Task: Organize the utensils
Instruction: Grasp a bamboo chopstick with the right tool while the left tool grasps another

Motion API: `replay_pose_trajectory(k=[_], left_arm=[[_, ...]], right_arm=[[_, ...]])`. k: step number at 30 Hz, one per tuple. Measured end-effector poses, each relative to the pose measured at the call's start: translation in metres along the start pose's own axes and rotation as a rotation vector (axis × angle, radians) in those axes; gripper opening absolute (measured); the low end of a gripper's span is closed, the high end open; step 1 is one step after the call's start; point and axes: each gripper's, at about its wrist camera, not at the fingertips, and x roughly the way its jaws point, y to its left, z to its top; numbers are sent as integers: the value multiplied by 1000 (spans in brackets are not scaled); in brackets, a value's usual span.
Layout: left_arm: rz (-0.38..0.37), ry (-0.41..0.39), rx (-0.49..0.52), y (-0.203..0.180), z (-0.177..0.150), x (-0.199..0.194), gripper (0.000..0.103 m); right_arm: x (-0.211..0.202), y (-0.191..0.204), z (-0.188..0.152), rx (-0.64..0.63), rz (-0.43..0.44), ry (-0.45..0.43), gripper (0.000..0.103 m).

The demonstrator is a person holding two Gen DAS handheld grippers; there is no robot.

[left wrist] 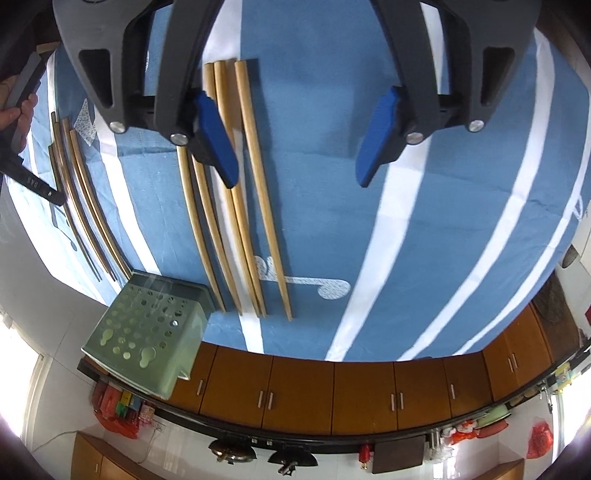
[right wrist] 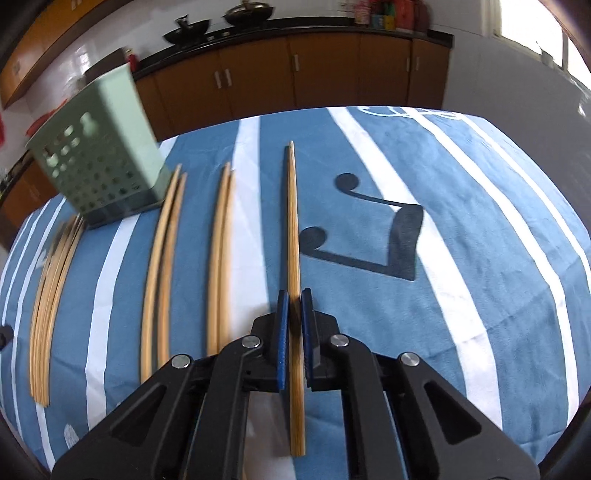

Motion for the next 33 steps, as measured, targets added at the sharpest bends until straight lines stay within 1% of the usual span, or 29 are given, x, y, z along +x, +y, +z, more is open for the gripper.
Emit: replay_pose_trajectory(k=[2, 3, 5, 6, 8, 9, 10, 11, 14, 17, 19, 24, 28, 31, 33], left_arm=[[-11, 13, 10, -3, 1, 5, 51], [-17, 26, 17, -6, 1, 9, 48], [-22, 47, 26, -9, 1, 16, 36], [-20, 60, 32, -11, 1, 20, 33], [-16, 80, 43, -14, 0, 27, 23], [-23, 87, 48, -16, -1, 30, 20], [-19, 90, 52, -16, -2, 32, 14], [4, 82, 63, -18, -1, 34, 8], [8, 77, 69, -16, 5, 38, 8], [35, 70, 68, -9, 23, 51, 8], [56, 56, 63, -5, 36, 60, 8], [65, 17, 55, 4, 55, 74, 8], [60, -6, 62, 8, 54, 74, 11], [39, -14, 50, 10, 47, 69, 15], [39, -17, 53, 11, 42, 65, 15]], right_arm=[[0, -2, 0, 4, 5, -4, 8], [0, -1, 0, -7, 0, -8, 8], [0, 2, -2, -29, -11, -16, 8], [-1, 2, -2, -31, -11, -17, 8], [-1, -1, -2, -24, -2, -17, 8], [0, -1, -1, -23, 1, -16, 8], [0, -1, -1, -24, 3, -16, 8], [0, -1, -1, -26, 3, -16, 8], [3, 1, 2, -42, 1, -20, 8], [9, 0, 11, -43, 1, -24, 8], [15, -2, 18, -44, -8, -32, 8], [27, -6, 34, -65, -43, -59, 8], [31, -16, 40, -29, -33, -60, 8], [28, -17, 36, -26, -33, -60, 8], [25, -17, 33, -30, -30, -59, 8]])
